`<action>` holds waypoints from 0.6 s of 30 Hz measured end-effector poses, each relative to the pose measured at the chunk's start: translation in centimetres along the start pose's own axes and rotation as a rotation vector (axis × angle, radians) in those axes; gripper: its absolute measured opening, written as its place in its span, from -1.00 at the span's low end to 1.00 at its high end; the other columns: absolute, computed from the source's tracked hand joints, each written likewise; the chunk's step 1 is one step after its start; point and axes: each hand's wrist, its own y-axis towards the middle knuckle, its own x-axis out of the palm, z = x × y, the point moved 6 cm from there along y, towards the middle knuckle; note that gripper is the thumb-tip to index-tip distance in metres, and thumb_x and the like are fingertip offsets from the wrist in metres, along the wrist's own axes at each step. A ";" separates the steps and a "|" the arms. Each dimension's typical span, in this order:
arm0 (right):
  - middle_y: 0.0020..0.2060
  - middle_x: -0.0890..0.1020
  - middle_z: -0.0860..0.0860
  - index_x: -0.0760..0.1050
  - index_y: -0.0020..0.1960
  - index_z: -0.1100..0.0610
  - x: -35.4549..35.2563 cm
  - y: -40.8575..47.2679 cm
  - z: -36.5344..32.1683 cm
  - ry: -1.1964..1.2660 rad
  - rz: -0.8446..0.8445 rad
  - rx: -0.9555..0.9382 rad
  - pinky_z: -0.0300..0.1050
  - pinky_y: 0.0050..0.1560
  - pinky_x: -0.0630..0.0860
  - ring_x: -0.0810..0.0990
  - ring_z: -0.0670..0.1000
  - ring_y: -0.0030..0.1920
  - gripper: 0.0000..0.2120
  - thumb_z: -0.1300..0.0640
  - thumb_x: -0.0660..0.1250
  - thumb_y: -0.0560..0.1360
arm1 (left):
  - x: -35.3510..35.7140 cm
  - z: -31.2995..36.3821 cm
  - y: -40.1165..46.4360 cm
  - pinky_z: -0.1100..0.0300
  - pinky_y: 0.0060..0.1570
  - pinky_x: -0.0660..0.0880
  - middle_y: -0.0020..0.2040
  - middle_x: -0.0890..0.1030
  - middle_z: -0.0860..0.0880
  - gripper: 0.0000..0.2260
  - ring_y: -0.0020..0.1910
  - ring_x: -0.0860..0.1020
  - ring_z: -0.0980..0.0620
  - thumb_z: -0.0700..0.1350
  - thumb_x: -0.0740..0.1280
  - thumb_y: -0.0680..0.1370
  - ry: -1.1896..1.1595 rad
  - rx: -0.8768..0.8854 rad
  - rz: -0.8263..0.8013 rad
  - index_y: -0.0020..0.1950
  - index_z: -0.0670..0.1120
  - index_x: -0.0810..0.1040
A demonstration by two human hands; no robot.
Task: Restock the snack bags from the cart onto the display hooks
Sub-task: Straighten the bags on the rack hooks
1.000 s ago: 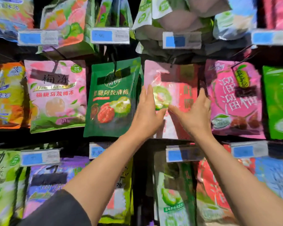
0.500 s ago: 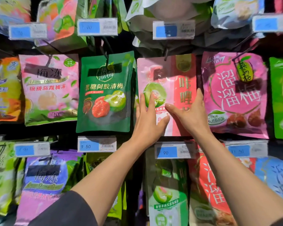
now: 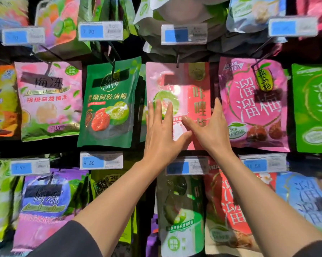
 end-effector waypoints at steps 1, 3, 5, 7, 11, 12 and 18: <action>0.50 0.25 0.11 -0.04 0.57 0.07 -0.7 -0.1 0.1 0.008 0.028 -0.015 0.10 0.38 0.33 0.30 0.11 0.45 0.02 -0.32 0.40 0.36 | 0.0 1.0 0.2 0.02 0.53 -0.15 0.59 -0.11 -0.11 -0.22 0.55 -0.25 -0.04 0.11 0.38 0.51 -0.008 0.046 0.033 0.58 -0.08 0.03; 0.45 0.33 0.09 0.04 0.56 0.08 -2.7 -0.4 0.5 0.034 0.109 -0.049 0.08 0.35 0.38 0.38 0.08 0.40 -0.12 -0.28 0.35 0.43 | 0.3 3.4 0.8 0.16 0.50 -0.16 0.59 -0.03 -0.10 -0.24 0.56 -0.18 -0.02 0.05 0.39 0.52 -0.053 0.131 0.067 0.57 -0.12 0.06; 0.41 0.40 0.11 0.14 0.53 0.16 -5.4 0.0 1.2 0.012 0.210 -0.075 -0.02 0.34 0.36 0.41 0.08 0.37 -0.27 -0.15 0.31 0.52 | 1.3 5.8 1.7 0.28 0.44 -0.14 0.58 0.01 -0.11 -0.26 0.57 -0.11 -0.02 -0.01 0.41 0.51 -0.113 0.201 0.063 0.56 -0.15 0.09; 0.41 0.40 0.15 0.18 0.51 0.22 -8.2 0.8 2.6 -0.043 0.284 -0.059 -0.08 0.34 0.29 0.38 0.10 0.39 -0.34 -0.05 0.31 0.54 | 2.8 8.1 2.4 0.37 0.40 -0.13 0.58 0.00 -0.13 -0.25 0.56 -0.06 -0.02 -0.04 0.42 0.50 -0.161 0.245 0.021 0.56 -0.16 0.09; 0.42 0.34 0.21 0.14 0.51 0.27 -13.3 3.1 6.9 -0.181 0.339 0.059 -0.05 0.36 0.21 0.32 0.17 0.41 -0.25 -0.04 0.38 0.49 | 7.0 11.3 3.4 0.42 0.37 -0.16 0.58 -0.09 -0.14 -0.17 0.56 -0.11 0.00 -0.06 0.41 0.50 -0.237 0.229 -0.156 0.58 -0.12 -0.06; 0.44 0.31 0.23 0.10 0.52 0.27 -14.0 3.6 8.0 -0.197 0.319 0.105 -0.03 0.38 0.19 0.28 0.18 0.43 -0.20 -0.06 0.39 0.49 | 8.1 11.7 3.7 0.33 0.43 -0.15 0.58 -0.12 -0.15 -0.15 0.56 -0.14 -0.01 -0.05 0.41 0.50 -0.248 0.203 -0.200 0.58 -0.12 -0.10; 0.52 0.02 0.29 -0.19 0.56 0.23 -13.3 5.6 13.7 -0.123 0.042 0.333 0.08 0.48 0.07 0.01 0.21 0.53 0.09 -0.19 0.44 0.40 | 13.6 11.4 4.9 -0.07 0.51 -0.12 0.51 -0.38 -0.23 -0.03 0.52 -0.27 -0.24 0.02 0.42 0.49 -0.210 -0.084 -0.392 0.55 -0.02 -0.31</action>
